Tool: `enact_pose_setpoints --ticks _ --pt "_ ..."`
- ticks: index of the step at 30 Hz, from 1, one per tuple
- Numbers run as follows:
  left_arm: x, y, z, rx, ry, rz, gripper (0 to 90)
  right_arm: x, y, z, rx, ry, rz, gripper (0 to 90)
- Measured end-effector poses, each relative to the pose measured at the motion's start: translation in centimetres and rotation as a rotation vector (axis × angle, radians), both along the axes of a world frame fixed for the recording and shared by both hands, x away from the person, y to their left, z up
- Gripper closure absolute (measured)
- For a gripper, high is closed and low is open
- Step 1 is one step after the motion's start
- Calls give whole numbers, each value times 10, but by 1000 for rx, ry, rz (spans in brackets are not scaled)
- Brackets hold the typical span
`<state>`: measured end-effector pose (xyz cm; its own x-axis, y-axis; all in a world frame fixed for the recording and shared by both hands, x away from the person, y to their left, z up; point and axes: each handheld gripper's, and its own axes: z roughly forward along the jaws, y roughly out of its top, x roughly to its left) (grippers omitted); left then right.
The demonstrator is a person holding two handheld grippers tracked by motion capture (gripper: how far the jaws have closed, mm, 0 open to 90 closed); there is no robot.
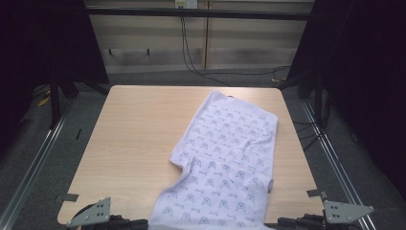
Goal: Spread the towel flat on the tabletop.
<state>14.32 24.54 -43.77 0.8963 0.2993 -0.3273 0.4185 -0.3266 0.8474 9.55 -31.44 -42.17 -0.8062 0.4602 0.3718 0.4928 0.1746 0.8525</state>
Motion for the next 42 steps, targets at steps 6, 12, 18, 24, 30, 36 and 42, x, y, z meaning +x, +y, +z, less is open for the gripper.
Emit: enact_pose_setpoints --ticks 6,12,18,24,30,36,42 --pt "32 -9 -3 27 -1 55 625 29 -5 -10 -68 17 -247 590" --pt "114 -54 -32 129 95 169 539 70 -1 -37 -190 99 -326 623" --pt "139 -100 -48 229 78 130 474 90 9 -51 -256 145 -316 616" --pt "134 -96 -49 249 94 169 885 92 22 -50 -284 139 -267 869" --pt "106 -50 -47 203 136 187 887 68 9 -44 -272 146 -267 888" --pt "66 -20 -37 168 141 165 882 47 20 -37 -349 211 -153 774" --pt "84 -18 -22 142 102 212 653 51 2 -23 -298 139 -288 674"
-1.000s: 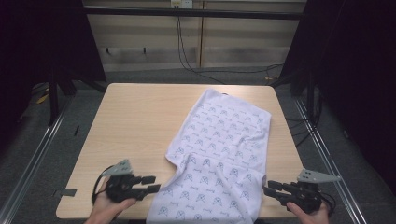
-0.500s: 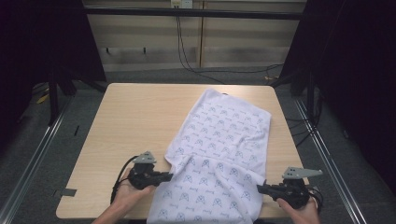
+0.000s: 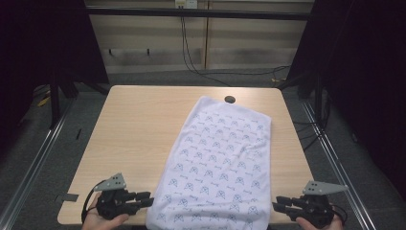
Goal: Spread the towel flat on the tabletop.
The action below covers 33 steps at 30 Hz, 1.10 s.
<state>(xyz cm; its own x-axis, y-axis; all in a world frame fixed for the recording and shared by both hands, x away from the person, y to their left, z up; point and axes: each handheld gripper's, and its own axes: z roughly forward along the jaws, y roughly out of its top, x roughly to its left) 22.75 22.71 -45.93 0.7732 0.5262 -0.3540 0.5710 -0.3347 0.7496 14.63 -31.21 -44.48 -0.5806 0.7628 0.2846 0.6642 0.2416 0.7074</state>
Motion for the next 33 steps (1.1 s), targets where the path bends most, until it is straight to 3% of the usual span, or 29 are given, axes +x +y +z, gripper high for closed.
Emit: enact_pose_setpoints --ticks 2,3,7,8,10,13,16,18,19,23,27,31,33 --pt "23 -9 3 -15 -5 -9 628 12 -1 -2 3 -12 -31 669" --pt "36 -16 2 -17 -9 10 620 21 0 -5 13 -12 -30 660" --pt "85 -54 -13 50 4 11 608 62 14 -21 -59 14 -28 625" --pt "94 -65 -19 77 6 10 619 71 18 -24 -96 8 -27 625" --pt "108 -82 -27 123 -40 12 643 87 24 -31 -144 12 -26 614" --pt "122 -93 -37 157 -32 25 658 102 27 -36 -153 11 -40 583" --pt "122 -93 -42 200 -72 12 696 110 29 -42 -182 -5 -51 538" --pt "116 -89 -42 256 -131 20 786 112 33 -47 -222 14 -54 530" --pt "115 -86 -42 258 -141 13 799 112 35 -49 -225 -6 -47 525" --pt "105 -71 -40 304 -158 41 857 120 41 -49 -242 -16 -45 528" --pt "96 -47 -39 296 -132 74 883 140 52 -52 -223 -28 -29 527" --pt "87 -20 -38 295 -99 138 897 161 73 -53 -234 -46 -4 479" --pt "85 -6 -39 271 -72 161 898 171 84 -54 -241 -50 -3 469"
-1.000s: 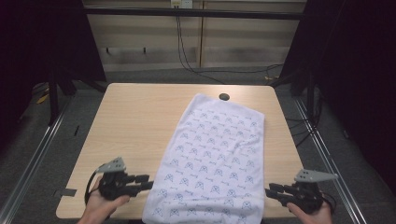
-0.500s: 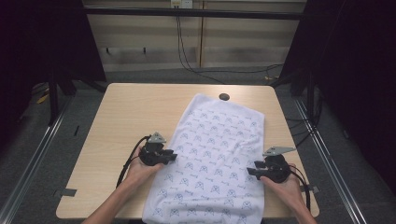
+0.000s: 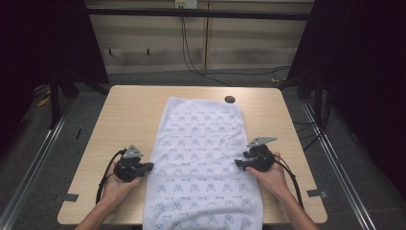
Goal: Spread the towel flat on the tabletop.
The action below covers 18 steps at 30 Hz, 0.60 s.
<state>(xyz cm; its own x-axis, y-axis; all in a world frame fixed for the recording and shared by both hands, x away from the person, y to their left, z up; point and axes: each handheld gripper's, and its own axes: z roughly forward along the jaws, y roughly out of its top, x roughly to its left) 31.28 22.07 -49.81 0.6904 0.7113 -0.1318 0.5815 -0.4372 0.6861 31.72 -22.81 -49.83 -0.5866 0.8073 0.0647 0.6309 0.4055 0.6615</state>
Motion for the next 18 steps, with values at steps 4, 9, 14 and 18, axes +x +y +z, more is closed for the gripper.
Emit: enact_pose_setpoints --ticks 4,9,14,18 --pt "3 7 2 -74 -13 40 834 14 18 -1 -16 -14 22 482" --pt "23 -8 1 -113 -18 19 648 20 19 3 -28 8 40 743" --pt "36 -26 -6 -47 -49 0 696 16 12 1 4 2 33 868" --pt "27 -27 -6 -37 -51 -32 762 5 4 2 16 24 17 869"
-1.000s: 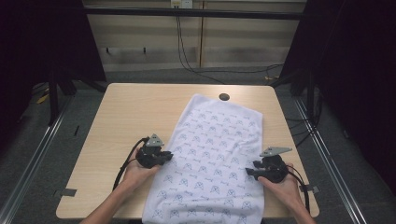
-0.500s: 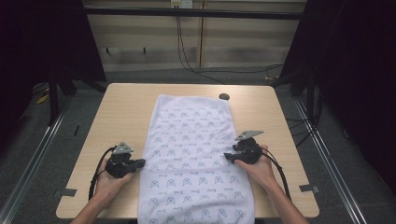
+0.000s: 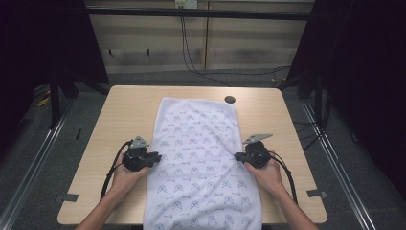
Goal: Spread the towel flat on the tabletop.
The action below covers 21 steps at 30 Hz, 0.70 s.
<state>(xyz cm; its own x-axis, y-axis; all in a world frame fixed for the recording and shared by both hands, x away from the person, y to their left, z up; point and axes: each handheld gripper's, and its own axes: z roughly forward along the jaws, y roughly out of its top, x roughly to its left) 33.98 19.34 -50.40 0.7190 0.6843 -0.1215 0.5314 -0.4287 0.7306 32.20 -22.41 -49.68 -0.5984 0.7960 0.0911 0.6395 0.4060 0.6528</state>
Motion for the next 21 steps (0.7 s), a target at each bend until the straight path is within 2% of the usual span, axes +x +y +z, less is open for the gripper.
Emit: enact_pose_setpoints --ticks 1,2,4,7,9,11,14,15,17,18,19,20,21 --pt "-6 1 -1 -23 6 -2 762 -6 -2 0 2 5 -2 866" --pt "-9 1 -1 -24 13 -6 762 -14 -6 1 10 15 -8 863" --pt "-20 0 1 -3 13 -40 762 -29 -13 1 48 41 -15 847" --pt "-40 -1 3 12 18 -73 761 -55 -19 3 35 40 -16 785" --pt "-53 -1 5 9 41 -89 761 -71 -21 4 29 44 9 747" --pt "-67 0 6 13 51 -126 761 -88 -24 6 34 70 20 702" --pt "-85 3 8 5 79 -144 761 -106 -27 7 42 87 42 681" --pt "-90 5 8 3 88 -159 757 -111 -28 8 50 103 56 678" --pt "-100 8 9 -18 131 -175 746 -123 -28 11 55 150 79 649" --pt "-106 10 10 -14 132 -202 741 -126 -26 12 49 165 91 637" --pt "-108 11 10 -13 141 -209 729 -131 -24 13 26 165 104 603" --pt "-110 12 11 -15 148 -208 720 -132 -23 13 30 164 108 583" --pt "-111 12 13 -22 139 -208 709 -133 -22 14 39 160 105 577"
